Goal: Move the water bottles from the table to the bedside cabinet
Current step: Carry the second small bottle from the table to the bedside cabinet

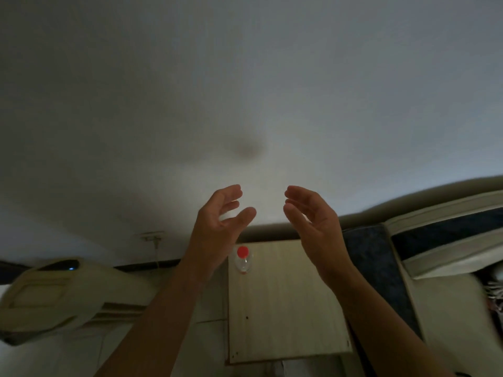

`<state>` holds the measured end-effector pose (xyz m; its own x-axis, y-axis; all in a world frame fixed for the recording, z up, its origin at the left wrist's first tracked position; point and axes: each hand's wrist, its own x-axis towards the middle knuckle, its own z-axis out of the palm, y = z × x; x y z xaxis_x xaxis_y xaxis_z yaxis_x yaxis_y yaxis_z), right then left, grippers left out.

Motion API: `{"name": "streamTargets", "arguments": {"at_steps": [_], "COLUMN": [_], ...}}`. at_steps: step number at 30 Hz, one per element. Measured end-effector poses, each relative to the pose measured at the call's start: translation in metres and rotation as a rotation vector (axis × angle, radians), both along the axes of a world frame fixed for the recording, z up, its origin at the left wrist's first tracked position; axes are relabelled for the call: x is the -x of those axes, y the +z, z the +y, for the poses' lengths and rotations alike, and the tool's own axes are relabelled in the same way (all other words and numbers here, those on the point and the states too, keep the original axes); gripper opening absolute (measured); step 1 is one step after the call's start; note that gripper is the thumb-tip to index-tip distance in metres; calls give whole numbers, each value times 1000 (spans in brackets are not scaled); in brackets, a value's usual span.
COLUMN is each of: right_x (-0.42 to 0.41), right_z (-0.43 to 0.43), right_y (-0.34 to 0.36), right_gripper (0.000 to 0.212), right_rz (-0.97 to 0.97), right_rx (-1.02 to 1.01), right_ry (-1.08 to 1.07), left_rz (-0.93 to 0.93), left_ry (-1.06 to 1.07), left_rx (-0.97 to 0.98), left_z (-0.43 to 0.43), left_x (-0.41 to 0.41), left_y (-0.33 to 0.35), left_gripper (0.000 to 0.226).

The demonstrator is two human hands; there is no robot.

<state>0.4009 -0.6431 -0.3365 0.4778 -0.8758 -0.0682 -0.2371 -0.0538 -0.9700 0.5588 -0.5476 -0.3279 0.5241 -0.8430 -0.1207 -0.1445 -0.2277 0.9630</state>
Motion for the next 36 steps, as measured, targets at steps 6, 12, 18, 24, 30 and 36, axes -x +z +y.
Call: {"name": "streamTargets", "arguments": {"at_steps": [6,12,18,24,30,36], "right_x": [9,31,57,89,144,224], "right_z": [32,73,109,138,162,198], "right_y": [73,131,164,184,201,209], "right_gripper": [36,45,44,42,39,34], "right_rz": [-100,-150,-186,-186,-227,-260], "right_rx": [38,105,87,140,199,274], "right_ry": [-56,-147,-305,-406,-533,-640], "left_rz": [-21,6,-3,37,21,33], "left_ry": [7,-90,-241,-343,-485,-632], "left_rx": [63,131,209,260,306,322], "left_z": [29,50,55,54,53,62], "left_x": [-1,3,22,49,102,180], "left_y": [66,108,139,164,186,196], "left_gripper": [59,47,47,39,33,34]}}
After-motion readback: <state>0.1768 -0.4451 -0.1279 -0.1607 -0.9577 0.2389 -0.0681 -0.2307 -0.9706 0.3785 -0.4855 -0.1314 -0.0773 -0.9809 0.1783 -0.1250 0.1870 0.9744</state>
